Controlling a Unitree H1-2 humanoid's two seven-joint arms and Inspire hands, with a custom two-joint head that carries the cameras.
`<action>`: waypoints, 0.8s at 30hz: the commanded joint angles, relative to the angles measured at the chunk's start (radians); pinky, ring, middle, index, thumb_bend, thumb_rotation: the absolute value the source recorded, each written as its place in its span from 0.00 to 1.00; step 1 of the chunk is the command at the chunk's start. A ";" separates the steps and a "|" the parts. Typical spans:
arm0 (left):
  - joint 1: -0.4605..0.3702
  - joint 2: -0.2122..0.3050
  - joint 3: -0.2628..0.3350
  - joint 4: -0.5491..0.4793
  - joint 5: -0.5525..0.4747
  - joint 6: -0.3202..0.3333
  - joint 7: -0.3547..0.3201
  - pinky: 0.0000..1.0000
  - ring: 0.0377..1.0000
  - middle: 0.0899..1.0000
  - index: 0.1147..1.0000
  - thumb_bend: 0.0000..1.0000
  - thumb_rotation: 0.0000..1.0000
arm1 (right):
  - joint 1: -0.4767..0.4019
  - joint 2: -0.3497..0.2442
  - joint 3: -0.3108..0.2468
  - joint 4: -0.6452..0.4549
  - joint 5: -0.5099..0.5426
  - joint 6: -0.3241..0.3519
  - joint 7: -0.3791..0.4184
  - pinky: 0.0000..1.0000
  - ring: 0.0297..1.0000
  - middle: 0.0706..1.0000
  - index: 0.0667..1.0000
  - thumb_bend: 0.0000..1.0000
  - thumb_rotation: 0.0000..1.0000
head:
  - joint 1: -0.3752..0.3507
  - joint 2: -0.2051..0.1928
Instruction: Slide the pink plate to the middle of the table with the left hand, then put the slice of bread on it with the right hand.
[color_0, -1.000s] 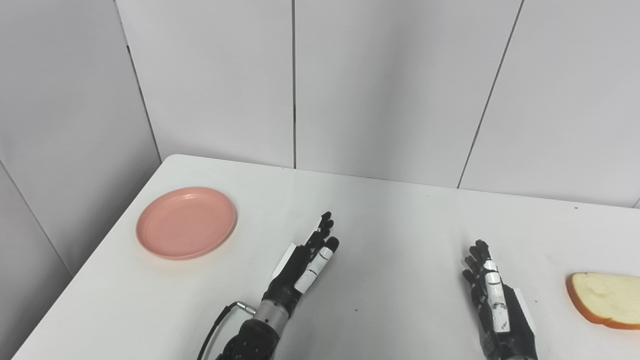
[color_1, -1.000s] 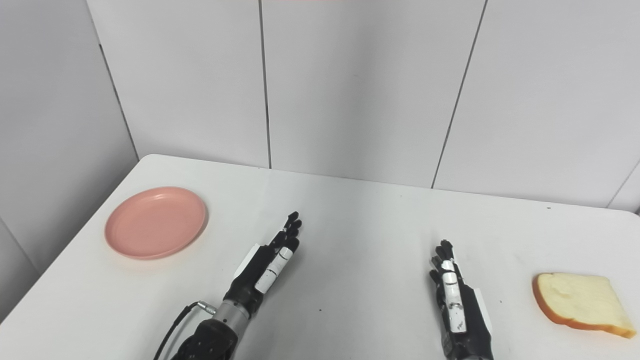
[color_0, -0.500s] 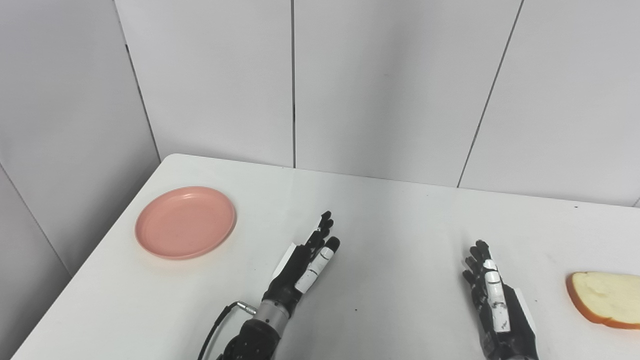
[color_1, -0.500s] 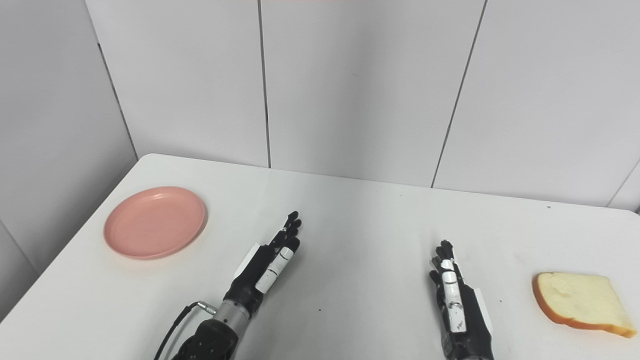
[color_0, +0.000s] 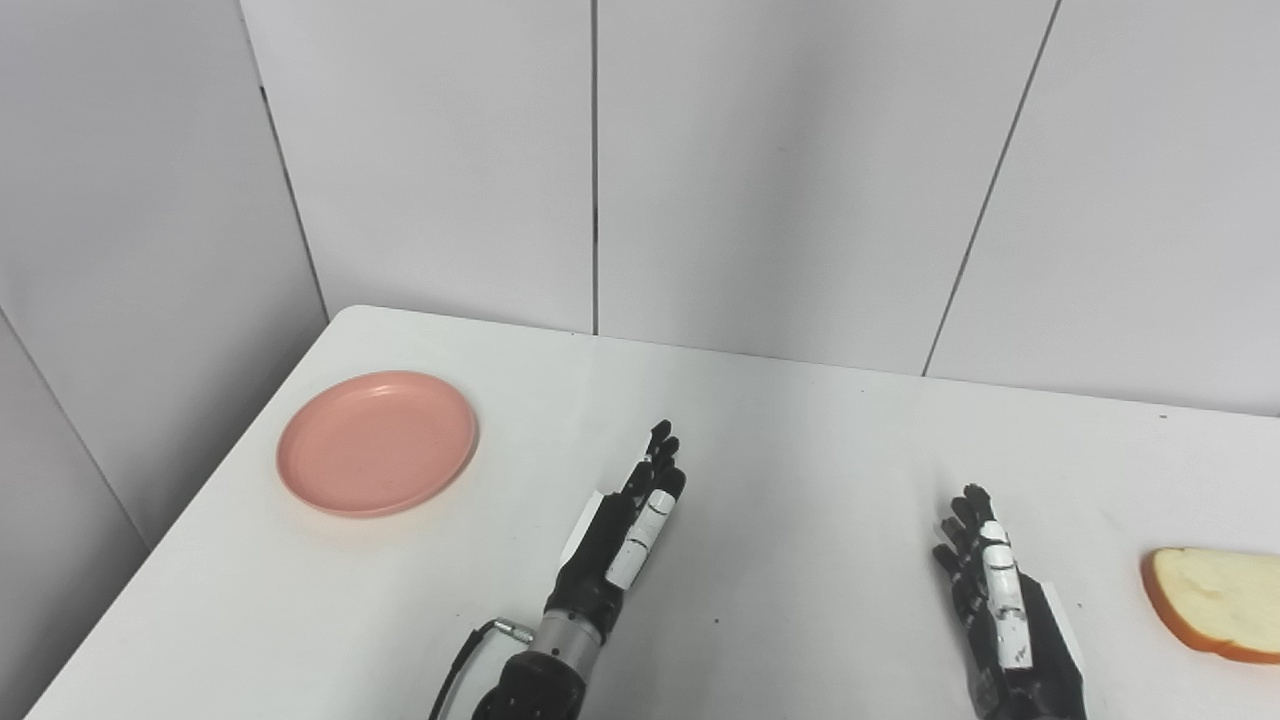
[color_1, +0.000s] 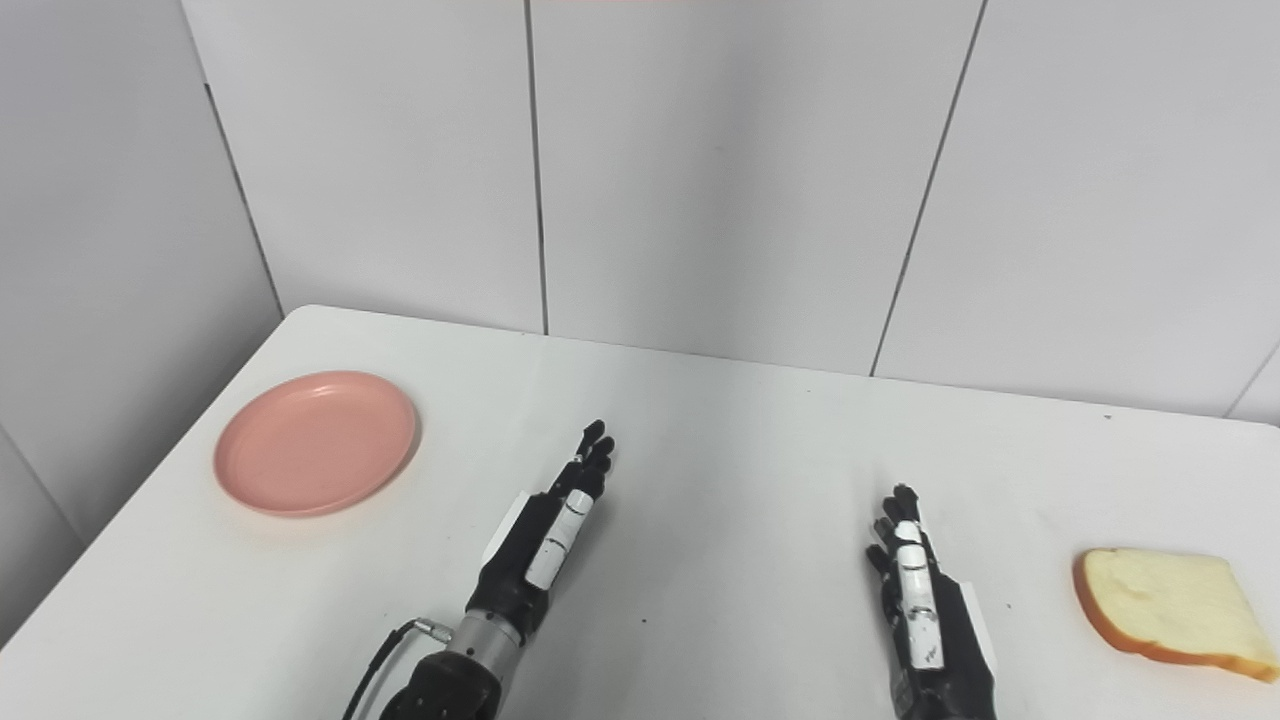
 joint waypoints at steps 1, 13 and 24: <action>-0.052 0.004 0.016 -0.090 -0.016 -0.002 -0.004 0.99 0.99 0.98 0.99 0.80 1.00 | -0.004 0.004 0.000 -0.005 -0.012 -0.013 -0.006 1.00 1.00 1.00 1.00 0.15 1.00 | 0.002 -0.004; -0.181 0.085 0.094 -0.269 -0.178 0.148 -0.077 1.00 0.99 1.00 1.00 0.82 0.95 | -0.007 0.006 -0.006 0.016 -0.009 -0.030 -0.002 1.00 1.00 1.00 1.00 0.15 1.00 | 0.026 -0.024; -0.277 0.211 0.225 -0.320 -0.243 0.203 -0.062 0.98 0.98 0.99 1.00 0.82 0.96 | -0.009 0.009 -0.010 0.018 -0.008 -0.025 -0.005 1.00 1.00 1.00 1.00 0.15 1.00 | 0.045 -0.031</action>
